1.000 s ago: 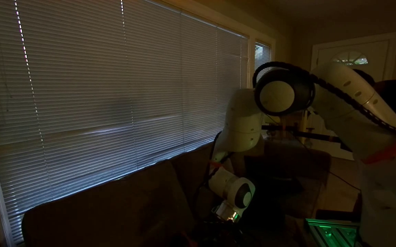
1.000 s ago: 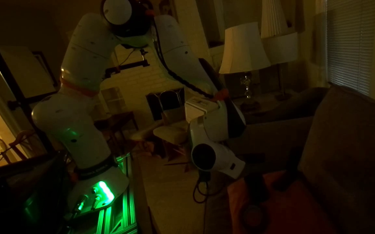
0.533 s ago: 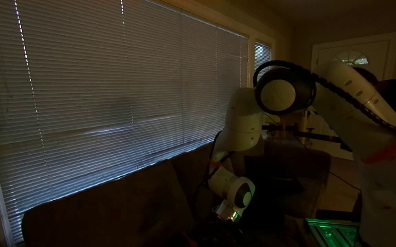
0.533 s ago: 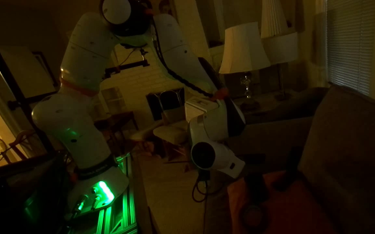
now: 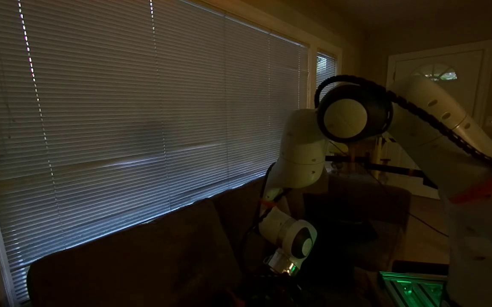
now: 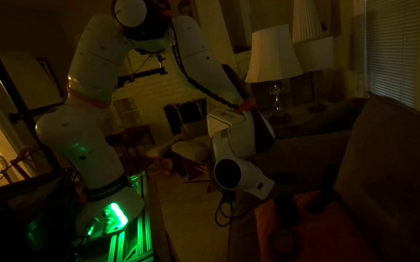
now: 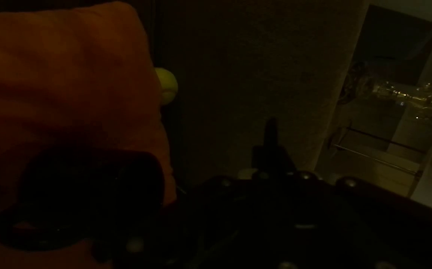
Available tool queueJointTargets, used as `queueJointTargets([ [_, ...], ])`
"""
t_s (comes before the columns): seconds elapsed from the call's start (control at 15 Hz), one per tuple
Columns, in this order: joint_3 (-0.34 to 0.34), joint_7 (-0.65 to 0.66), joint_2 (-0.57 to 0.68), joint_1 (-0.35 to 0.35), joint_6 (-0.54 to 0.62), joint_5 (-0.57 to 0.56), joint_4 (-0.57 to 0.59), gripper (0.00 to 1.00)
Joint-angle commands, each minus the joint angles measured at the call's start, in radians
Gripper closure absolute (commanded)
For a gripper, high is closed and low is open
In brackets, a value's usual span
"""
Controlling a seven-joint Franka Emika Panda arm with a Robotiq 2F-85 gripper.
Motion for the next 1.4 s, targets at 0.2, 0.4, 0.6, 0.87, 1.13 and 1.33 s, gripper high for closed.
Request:
queueJointTargets([
  [0.2, 0.008, 0.000, -0.001, -0.009, 0.005, -0.004, 0.001, 0.94],
  [0.4, 0.008, -0.004, 0.008, -0.015, 0.003, 0.012, 0.007, 0.99],
  [0.6, -0.002, -0.016, 0.004, -0.033, -0.009, 0.011, -0.005, 0.99],
  [0.87, -0.016, -0.024, 0.004, -0.062, -0.016, 0.009, -0.017, 0.99],
  [1.13, -0.031, -0.020, 0.012, -0.076, 0.003, 0.005, -0.024, 0.99],
  [1.33, -0.039, -0.020, 0.011, -0.072, 0.022, 0.010, -0.032, 0.99],
])
